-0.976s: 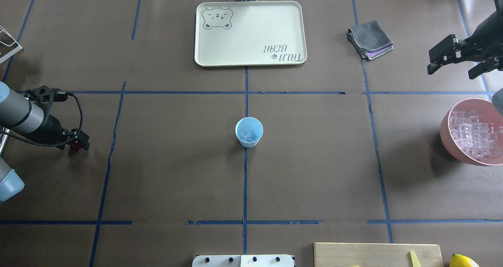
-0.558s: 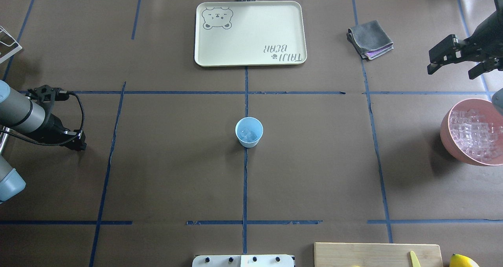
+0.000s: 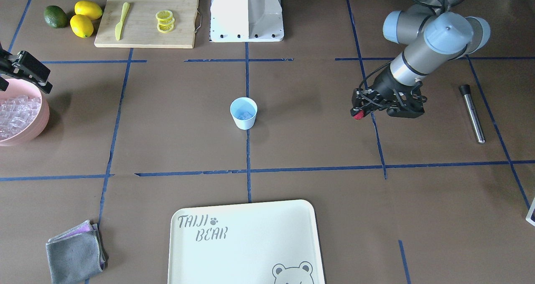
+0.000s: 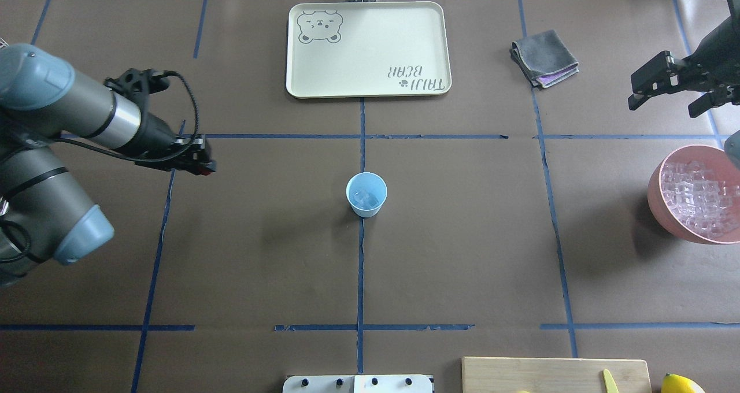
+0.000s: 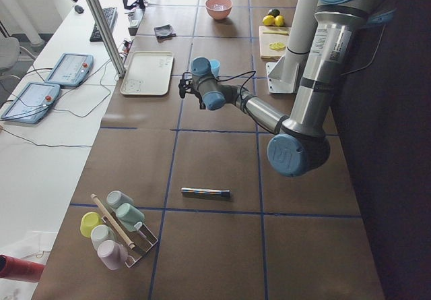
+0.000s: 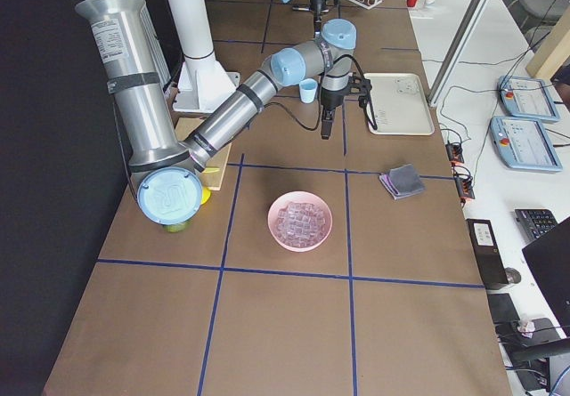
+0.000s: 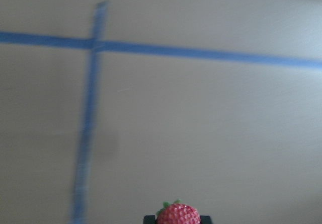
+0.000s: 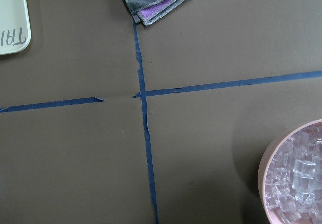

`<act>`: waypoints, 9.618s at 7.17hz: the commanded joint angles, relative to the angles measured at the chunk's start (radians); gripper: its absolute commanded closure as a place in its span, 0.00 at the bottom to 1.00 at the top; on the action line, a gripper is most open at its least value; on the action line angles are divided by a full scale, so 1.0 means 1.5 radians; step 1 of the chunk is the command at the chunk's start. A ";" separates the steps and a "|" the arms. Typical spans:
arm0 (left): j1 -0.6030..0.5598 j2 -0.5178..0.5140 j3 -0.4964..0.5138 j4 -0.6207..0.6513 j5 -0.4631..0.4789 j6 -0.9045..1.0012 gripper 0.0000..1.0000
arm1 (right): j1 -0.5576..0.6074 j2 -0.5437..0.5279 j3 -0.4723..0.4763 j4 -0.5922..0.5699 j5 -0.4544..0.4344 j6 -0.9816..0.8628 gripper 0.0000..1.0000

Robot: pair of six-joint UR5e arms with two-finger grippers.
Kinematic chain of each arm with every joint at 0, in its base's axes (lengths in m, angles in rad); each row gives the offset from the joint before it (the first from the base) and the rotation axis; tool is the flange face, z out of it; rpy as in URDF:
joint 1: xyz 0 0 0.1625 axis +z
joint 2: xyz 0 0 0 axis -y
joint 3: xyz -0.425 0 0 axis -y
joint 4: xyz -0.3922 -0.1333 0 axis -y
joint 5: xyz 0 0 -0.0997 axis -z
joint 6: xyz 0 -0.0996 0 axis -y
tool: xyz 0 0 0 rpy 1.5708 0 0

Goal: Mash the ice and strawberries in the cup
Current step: 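Carry the strawberry over the blue cup and release it inside, then move the left gripper back toward the steel muddler, then grasp the steel muddler with the left gripper and lift it upright, then carry the upright muddler with the left gripper over the blue cup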

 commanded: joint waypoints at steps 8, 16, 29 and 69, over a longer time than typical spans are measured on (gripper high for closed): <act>0.147 -0.255 0.127 0.001 0.131 -0.170 0.29 | 0.003 -0.009 0.000 0.003 0.015 0.000 0.00; -0.135 0.003 0.078 0.005 -0.109 0.174 0.19 | 0.118 -0.009 -0.135 0.002 0.029 -0.246 0.00; -0.271 0.179 0.278 0.106 -0.125 0.557 0.19 | 0.120 -0.010 -0.138 0.003 0.051 -0.257 0.00; 0.362 -0.165 0.119 -0.469 0.803 0.556 1.00 | 0.119 0.000 -0.132 0.004 0.069 -0.255 0.00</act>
